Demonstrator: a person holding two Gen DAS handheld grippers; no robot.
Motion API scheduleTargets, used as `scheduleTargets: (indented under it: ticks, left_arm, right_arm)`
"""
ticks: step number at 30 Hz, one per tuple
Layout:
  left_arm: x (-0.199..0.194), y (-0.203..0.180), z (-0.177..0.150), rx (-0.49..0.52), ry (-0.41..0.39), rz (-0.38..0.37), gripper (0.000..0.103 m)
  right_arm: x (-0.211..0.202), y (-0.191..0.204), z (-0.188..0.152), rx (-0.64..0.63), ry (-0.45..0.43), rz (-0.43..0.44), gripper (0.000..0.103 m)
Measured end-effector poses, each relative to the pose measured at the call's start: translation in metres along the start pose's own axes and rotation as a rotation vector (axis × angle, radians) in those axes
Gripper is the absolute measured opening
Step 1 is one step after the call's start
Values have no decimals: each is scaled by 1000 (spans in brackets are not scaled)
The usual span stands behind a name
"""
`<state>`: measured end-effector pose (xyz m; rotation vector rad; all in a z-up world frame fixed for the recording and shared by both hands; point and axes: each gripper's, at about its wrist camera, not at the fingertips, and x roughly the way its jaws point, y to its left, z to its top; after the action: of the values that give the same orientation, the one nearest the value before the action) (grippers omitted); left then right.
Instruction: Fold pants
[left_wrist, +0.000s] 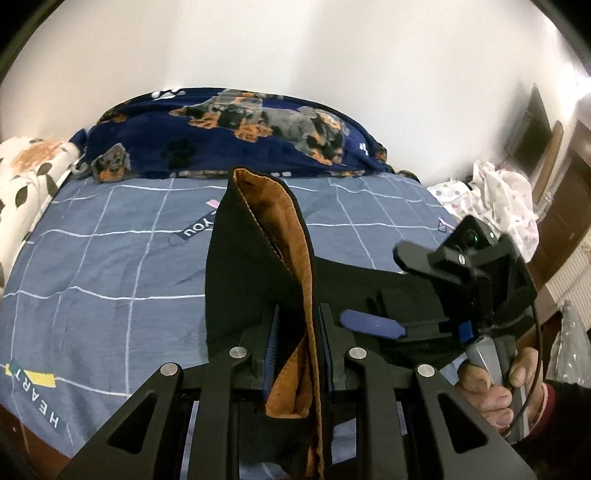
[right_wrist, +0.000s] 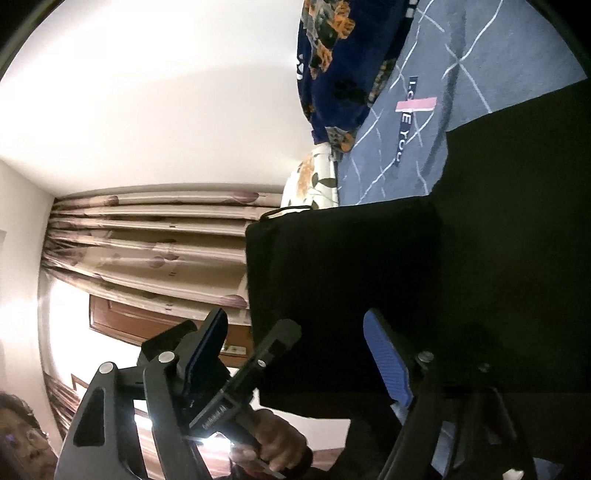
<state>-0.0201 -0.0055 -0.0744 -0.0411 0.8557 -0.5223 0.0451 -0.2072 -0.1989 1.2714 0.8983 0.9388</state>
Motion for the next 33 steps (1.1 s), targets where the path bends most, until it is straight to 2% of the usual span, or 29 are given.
scheduleTargets:
  ticks: [17, 22, 26, 28, 29, 30, 33]
  left_arm:
    - [23, -37, -11, 115, 8, -52, 21]
    - [25, -38, -13, 123, 6, -93, 22]
    - [24, -39, -14, 131, 3, -116, 32]
    - [21, -41, -15, 142, -5, -112, 43]
    - [20, -42, -15, 147, -9, -111, 55]
    - [18, -43, -16, 151, -17, -109, 63]
    - [8, -43, -16, 165, -57, -95, 65]
  right_arm:
    - [2, -8, 2, 41, 5, 2, 83]
    - [1, -17, 4, 71, -4, 9, 83]
    - [0, -24, 5, 96, -7, 10, 83]
    - [0, -25, 5, 96, -5, 2, 83]
    - [-1, -26, 5, 95, -5, -3, 83]
    - [-1, -26, 5, 95, -3, -8, 83]
    - [-1, -27, 4, 93, -4, -22, 83]
